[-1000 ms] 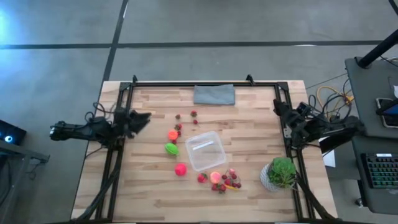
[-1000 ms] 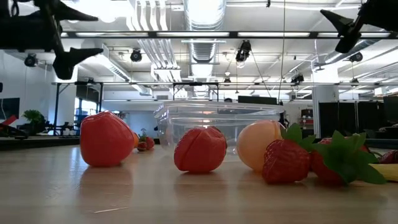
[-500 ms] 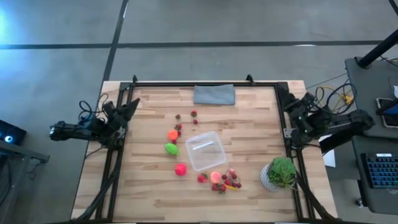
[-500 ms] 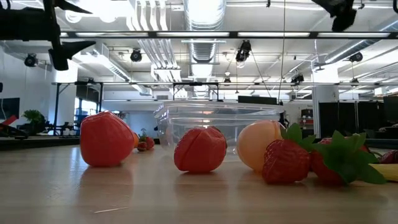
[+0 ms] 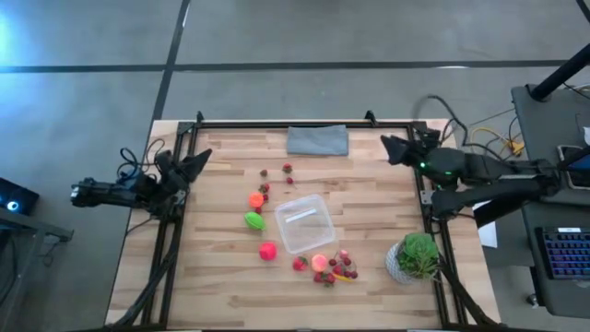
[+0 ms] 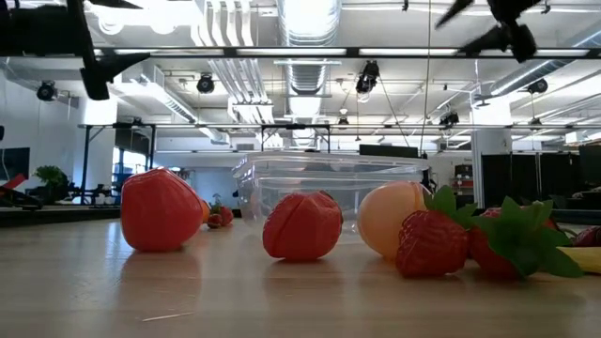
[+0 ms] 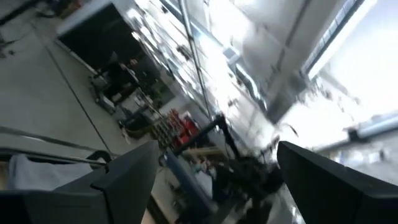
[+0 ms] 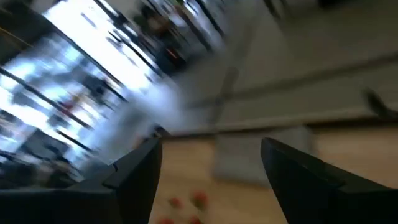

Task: Pick and placing Produce into tupperware
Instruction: Put the red strawberry into the transparent container

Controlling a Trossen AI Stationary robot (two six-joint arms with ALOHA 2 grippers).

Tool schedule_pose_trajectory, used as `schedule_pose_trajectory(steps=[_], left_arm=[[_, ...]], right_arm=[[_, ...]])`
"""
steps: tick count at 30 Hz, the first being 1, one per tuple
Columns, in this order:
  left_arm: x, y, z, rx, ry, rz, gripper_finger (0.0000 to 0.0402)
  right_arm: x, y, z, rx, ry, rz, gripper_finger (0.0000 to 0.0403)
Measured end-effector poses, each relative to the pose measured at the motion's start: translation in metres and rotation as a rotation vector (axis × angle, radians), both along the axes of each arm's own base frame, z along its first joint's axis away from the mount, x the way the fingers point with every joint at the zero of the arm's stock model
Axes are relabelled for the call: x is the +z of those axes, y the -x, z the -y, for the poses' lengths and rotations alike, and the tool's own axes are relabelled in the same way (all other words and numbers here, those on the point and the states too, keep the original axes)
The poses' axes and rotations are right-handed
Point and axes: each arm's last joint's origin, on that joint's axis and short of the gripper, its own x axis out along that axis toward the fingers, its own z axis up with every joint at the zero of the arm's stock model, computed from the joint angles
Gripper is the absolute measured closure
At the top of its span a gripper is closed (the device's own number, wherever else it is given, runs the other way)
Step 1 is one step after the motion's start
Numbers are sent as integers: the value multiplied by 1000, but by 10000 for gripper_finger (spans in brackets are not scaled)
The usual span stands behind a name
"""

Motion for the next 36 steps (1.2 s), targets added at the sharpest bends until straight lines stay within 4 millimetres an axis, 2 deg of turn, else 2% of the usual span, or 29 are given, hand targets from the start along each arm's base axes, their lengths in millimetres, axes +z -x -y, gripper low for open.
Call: schedule_pose_trajectory(steps=[5, 10, 13, 17, 23, 28, 32, 36], left_arm=[[18, -16, 4, -13, -183, -189, 88], [29, -37, 6, 2, -354, -653, 88], [36, -40, 4, 38, -349, -915, 88], [44, -45, 4, 29, -287, -1117, 88], [43, -61, 10, -145, -311, -1236, 88], [21, -76, 16, -356, -324, -1371, 88], [12, -86, 18, -387, -347, -1461, 88], [17, -96, 19, -381, -353, -1457, 88]], right_arm=[[3, -9, 4, 15, -99, -164, 138], [9, -32, 11, 68, -92, -279, 138], [5, -44, 19, 99, -156, -358, 138], [-8, -57, 30, 142, -284, -494, 138], [-33, -77, 38, 246, -385, -641, 138], [-55, -94, 40, 368, -472, -741, 138], [-66, -104, 42, 397, -483, -805, 138], [-69, -111, 43, 454, -489, -828, 138]])
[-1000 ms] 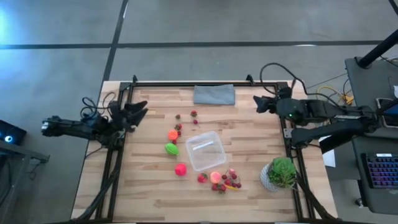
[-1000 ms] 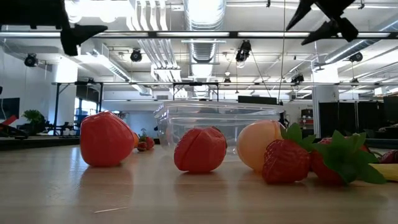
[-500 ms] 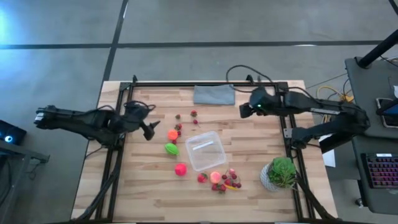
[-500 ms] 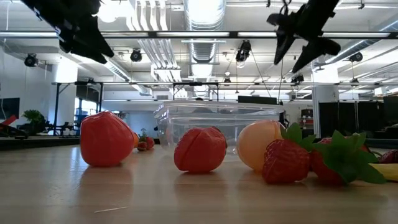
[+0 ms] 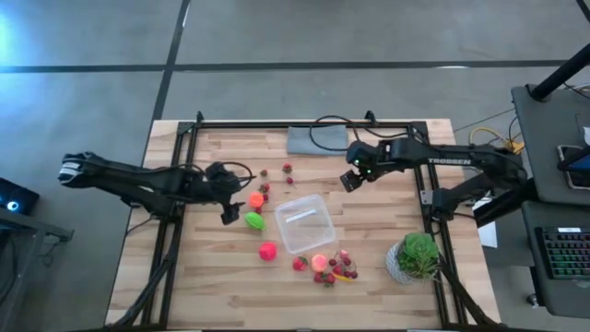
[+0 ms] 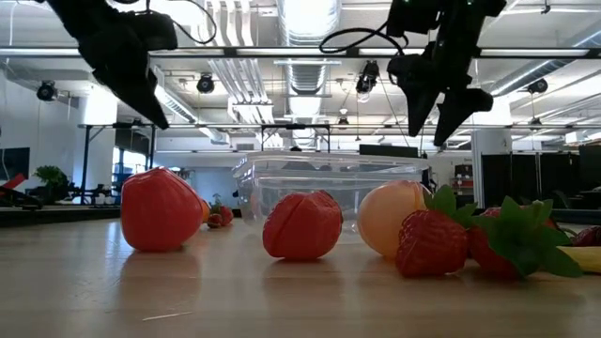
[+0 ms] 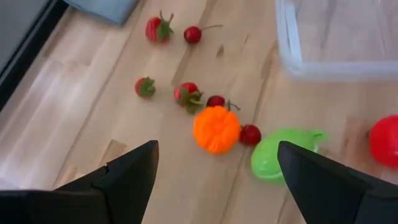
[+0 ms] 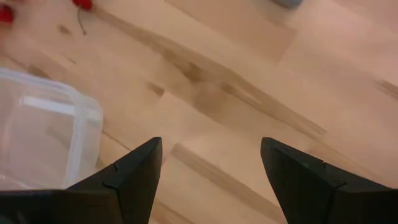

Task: Pick and placing Produce into tupperware
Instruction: Put the red strawberry into the transparent container

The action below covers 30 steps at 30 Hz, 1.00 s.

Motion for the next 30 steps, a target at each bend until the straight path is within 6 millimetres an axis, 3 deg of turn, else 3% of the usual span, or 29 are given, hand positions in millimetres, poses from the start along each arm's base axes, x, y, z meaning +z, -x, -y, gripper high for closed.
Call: schedule_pose_trajectory(steps=[15, 20, 24, 27, 30], left_arm=[[27, -20, -1, -19, -161, 35, 88], [23, -21, -1, -11, -123, 30, 88], [20, -23, -4, -115, -186, -25, 88], [16, -25, -11, -176, -243, -90, 89], [14, -30, -23, -176, -194, -106, 89]], right_arm=[[3, 1, -2, 45, -65, 16, 138], [3, 1, -2, 40, -67, 16, 138], [3, 1, -2, 42, -65, 15, 138], [3, 1, -1, 51, -58, 13, 138], [2, 1, -1, 64, -51, 10, 138]])
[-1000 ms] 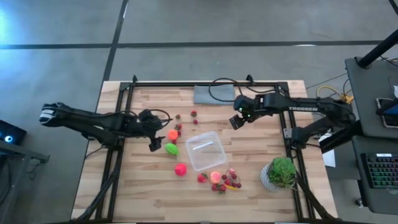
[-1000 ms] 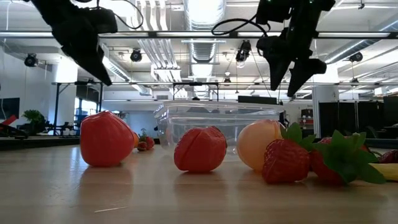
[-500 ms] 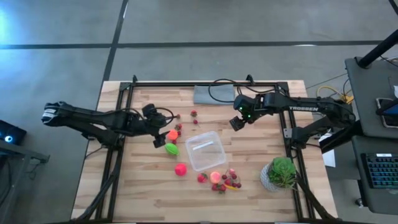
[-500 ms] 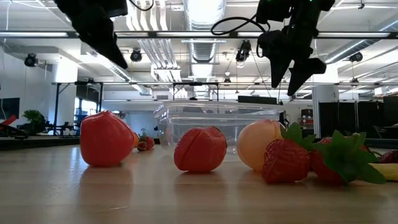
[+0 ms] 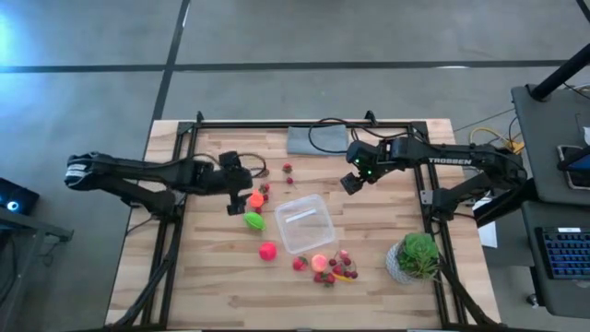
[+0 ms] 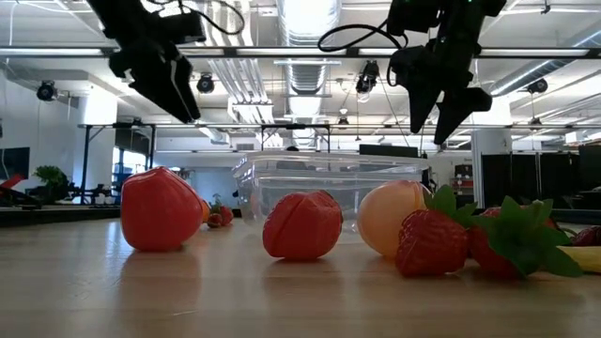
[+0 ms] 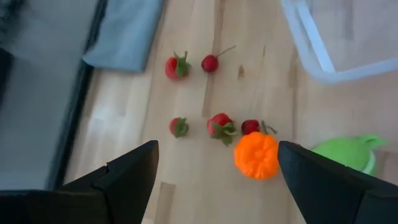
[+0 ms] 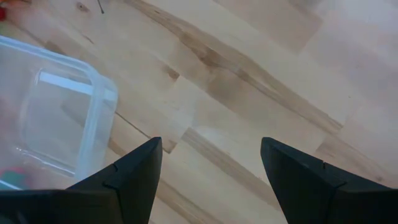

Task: Pick and placing Produce into tupperware
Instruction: Put the red strawberry into the transparent container

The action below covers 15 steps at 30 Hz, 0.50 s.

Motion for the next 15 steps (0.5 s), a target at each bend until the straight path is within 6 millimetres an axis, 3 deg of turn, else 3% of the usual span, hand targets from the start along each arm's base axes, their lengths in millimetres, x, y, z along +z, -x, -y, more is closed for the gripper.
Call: schedule_pose_trajectory(steps=[9, 15], left_arm=[[-15, -6, -50, 13, 244, -58, 127], [-13, -16, -96, 330, 364, 4, 147]], right_arm=[[1, 1, 0, 22, 7, -3, 138], [0, 3, -1, 34, 7, -24, 138]])
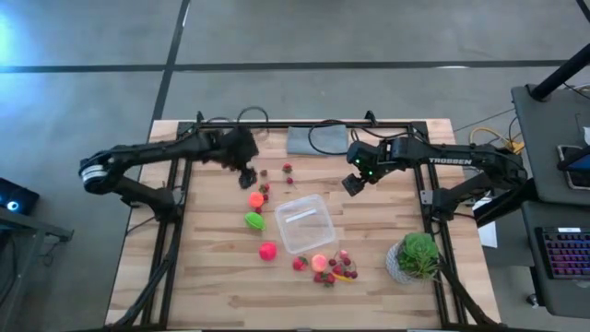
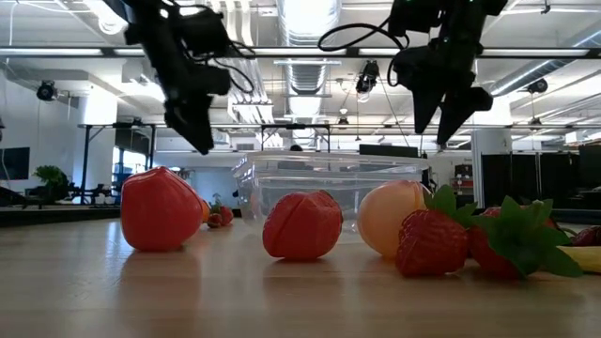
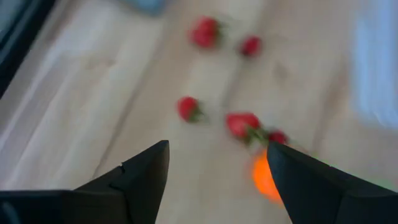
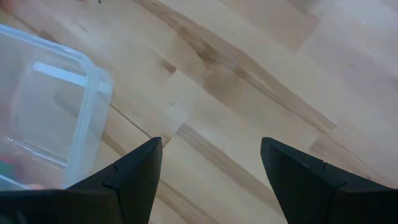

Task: Pick and placing Produce into tupperware
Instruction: Put the red strawberry into the transparent container

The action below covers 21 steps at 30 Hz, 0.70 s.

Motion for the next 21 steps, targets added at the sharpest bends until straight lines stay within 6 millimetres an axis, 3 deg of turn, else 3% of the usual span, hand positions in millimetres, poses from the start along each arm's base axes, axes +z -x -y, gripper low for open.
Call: schedule_pose_trajectory(steps=[4, 9, 16, 21], left_arm=[[0, -12, -25, 269, 111, 36, 148], [-12, -34, -38, 451, 215, 28, 148], [-41, -53, -32, 528, 298, -94, 148], [-47, -59, -28, 581, 318, -97, 148]], right_arm=[[-1, 2, 2, -16, 36, -25, 138], [-1, 4, 5, -40, 72, -51, 138], [-1, 7, 14, -34, 103, -65, 138], [-1, 9, 21, -9, 118, -76, 138]])
